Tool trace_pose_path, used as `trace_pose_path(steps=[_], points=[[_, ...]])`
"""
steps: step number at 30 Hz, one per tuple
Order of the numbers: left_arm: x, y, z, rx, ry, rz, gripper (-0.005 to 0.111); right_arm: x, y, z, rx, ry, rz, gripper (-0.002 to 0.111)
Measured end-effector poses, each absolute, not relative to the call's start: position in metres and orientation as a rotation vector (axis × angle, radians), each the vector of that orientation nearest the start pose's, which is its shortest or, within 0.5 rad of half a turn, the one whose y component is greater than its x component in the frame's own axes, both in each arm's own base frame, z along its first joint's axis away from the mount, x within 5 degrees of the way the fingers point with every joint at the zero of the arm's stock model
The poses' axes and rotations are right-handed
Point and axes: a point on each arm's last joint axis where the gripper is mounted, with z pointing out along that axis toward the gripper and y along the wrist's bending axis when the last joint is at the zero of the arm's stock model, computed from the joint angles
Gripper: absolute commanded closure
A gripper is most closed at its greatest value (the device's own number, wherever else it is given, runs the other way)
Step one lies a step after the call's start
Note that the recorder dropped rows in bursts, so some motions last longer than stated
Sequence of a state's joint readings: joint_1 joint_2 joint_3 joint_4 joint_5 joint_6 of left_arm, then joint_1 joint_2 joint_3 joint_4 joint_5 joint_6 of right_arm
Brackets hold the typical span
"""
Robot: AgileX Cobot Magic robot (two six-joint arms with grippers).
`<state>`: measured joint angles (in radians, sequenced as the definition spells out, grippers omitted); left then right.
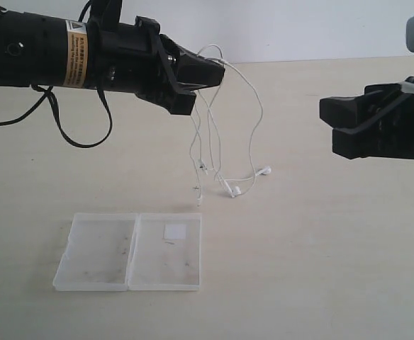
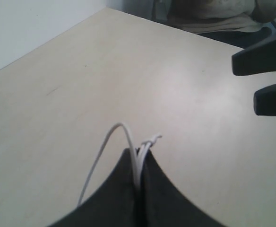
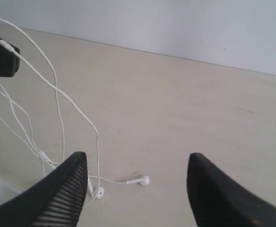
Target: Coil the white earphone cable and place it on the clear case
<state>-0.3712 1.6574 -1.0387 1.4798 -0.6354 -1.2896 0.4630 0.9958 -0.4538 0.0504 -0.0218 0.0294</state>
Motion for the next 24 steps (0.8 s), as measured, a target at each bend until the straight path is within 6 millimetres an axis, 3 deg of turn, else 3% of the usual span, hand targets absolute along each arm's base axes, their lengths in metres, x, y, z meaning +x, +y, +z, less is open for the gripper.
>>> trace_pose_path(steps=[11,24], points=[[0.312,-0.179,0.26,0.913,1.804,-0.767,0.107,0.165,0.082,0.269,-0.372,1.895,0.36,0.046],[0.312,-0.18,0.262,0.913,1.788,-0.797,0.107,0.158,0.079,0.274,-0.449,1.861,0.307,0.04]])
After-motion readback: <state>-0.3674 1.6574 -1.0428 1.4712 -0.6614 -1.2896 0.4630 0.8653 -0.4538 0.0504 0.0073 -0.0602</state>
